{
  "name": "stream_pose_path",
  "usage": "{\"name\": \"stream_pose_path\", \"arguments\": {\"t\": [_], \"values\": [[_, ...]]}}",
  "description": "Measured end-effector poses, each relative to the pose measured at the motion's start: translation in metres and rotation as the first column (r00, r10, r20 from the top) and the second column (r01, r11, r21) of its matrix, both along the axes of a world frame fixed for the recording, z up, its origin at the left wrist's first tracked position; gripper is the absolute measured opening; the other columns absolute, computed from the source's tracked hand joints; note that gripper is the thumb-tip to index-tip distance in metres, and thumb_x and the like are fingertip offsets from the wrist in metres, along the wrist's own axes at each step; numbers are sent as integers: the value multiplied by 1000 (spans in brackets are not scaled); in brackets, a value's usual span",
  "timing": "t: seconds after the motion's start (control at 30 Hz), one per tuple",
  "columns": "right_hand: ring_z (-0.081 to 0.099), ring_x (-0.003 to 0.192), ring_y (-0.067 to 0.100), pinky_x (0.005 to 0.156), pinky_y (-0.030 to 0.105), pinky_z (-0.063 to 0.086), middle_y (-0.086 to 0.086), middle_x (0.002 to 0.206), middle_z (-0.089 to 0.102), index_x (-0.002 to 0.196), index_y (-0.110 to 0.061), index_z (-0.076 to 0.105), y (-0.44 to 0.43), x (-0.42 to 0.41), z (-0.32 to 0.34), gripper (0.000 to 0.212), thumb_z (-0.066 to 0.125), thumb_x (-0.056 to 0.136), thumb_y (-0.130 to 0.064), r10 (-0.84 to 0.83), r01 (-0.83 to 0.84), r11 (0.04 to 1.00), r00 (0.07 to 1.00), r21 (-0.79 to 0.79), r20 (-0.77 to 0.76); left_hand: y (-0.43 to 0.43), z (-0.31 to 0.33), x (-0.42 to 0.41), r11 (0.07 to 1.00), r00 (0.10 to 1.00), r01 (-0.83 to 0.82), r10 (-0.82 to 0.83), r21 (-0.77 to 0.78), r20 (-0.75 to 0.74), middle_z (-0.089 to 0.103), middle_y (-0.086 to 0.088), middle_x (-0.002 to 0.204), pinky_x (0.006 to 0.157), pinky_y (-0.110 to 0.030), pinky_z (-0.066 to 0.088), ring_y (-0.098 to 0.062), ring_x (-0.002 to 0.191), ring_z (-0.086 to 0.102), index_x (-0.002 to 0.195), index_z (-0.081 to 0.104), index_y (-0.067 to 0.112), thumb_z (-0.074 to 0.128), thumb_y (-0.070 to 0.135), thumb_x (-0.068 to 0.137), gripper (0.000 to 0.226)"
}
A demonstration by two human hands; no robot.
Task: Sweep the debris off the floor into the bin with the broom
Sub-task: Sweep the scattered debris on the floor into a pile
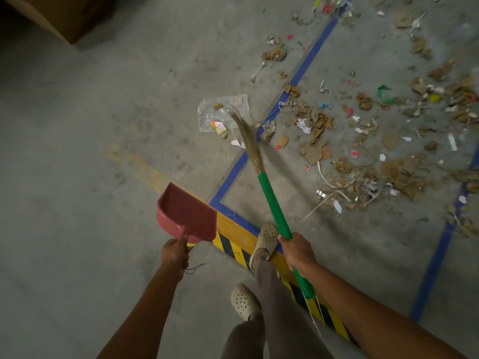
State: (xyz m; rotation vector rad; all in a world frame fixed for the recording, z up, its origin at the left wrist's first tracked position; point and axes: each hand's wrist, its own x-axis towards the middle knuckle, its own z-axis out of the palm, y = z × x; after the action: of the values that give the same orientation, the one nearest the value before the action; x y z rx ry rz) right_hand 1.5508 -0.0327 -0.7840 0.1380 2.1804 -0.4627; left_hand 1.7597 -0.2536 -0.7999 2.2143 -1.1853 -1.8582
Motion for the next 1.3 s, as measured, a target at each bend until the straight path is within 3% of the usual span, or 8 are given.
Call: {"name": "stream_pose_path", "arguments": {"t": [0.1, 0.17, 0.33, 0.43, 0.53, 0.7, 0.83, 1.3], "values": [[52, 32, 16, 37, 22, 40, 5, 51, 58, 79, -10, 58, -26, -30, -8, 32, 55, 97, -37, 15, -8, 999, 985, -42, 170, -15, -6, -29, 999, 999, 35, -34, -34, 20, 37, -7, 59, 39, -15, 20, -10, 34, 25, 73, 44, 12, 65, 42, 94, 42], [40, 23, 16, 35, 21, 33, 2, 35, 46, 80, -7, 55, -43, -50, -22, 31, 54, 99, -31, 13, 9, 997, 955, -72, 295, -27, -10, -51, 998, 998, 58, -57, -30, 38, 39, -7, 61, 39, -15, 20, -10, 34, 26, 76, 46, 10, 65, 39, 94, 39], [36, 24, 14, 33, 18, 33, 8, 46, 44, 77, -3, 51, -73, -102, -66, 32, 55, 101, -24, -268, 290, 957, 862, 15, 431, -58, -18, -107, 992, 991, 119, -116, -40, 72, 39, -6, 63, 40, -18, 20, -12, 41, 28, 77, 46, 12, 66, 39, 94, 37], [42, 29, 18, 41, 26, 38, 10, 44, 46, 71, -3, 51, -80, -127, -88, 38, 58, 99, -28, -479, 509, 861, 801, 13, 359, -75, -23, -140, 982, 982, 177, -172, -61, 80, 43, -6, 64, 40, -19, 21, -14, 42, 29, 80, 50, 10, 67, 40, 93, 37], [60, 48, 26, 48, 33, 49, 14, 65, 64, 88, -1, 63, -75, -144, -95, 43, 56, 97, -42, -584, 589, 808, 791, 31, 180, -84, -25, -169, 975, 975, 213, -209, -62, 71, 44, -7, 64, 38, -19, 22, -14, 41, 28, 82, 51, 9, 66, 35, 94, 32], [71, 82, 35, 72, 49, 60, 17, 96, 71, 104, -7, 63, -46, -165, -78, 52, 49, 93, -56, -531, 531, 847, 847, 38, -2, -87, -22, -208, 959, 961, 275, -274, -68, 31, 43, -9, 66, 37, -17, 23, -11, 38, 29, 83, 51, 8, 62, 26, 97, 25], [64, 98, 36, 70, 34, 45, 18, 108, 65, 117, -3, 58, -37, -171, -39, 45, 47, 101, -44, -472, 473, 881, 881, 20, -30, -82, -18, -233, 940, 943, 332, -333, -74, -1, 44, -10, 66, 38, -16, 22, -13, 40, 30, 83, 50, 7, 60, 23, 98, 24], [66, 84, 29, 73, 40, 57, 10, 96, 64, 112, -12, 58, -35, -104, 4, 40, 46, 99, -48, -416, 416, 909, 906, -10, -84, -99, 1, -222, 888, 886, 450, -457, -94, -76, 45, -9, 68, 38, -17, 23, -13, 42, 30, 86, 52, 5, 61, 29, 98, 28]]}}
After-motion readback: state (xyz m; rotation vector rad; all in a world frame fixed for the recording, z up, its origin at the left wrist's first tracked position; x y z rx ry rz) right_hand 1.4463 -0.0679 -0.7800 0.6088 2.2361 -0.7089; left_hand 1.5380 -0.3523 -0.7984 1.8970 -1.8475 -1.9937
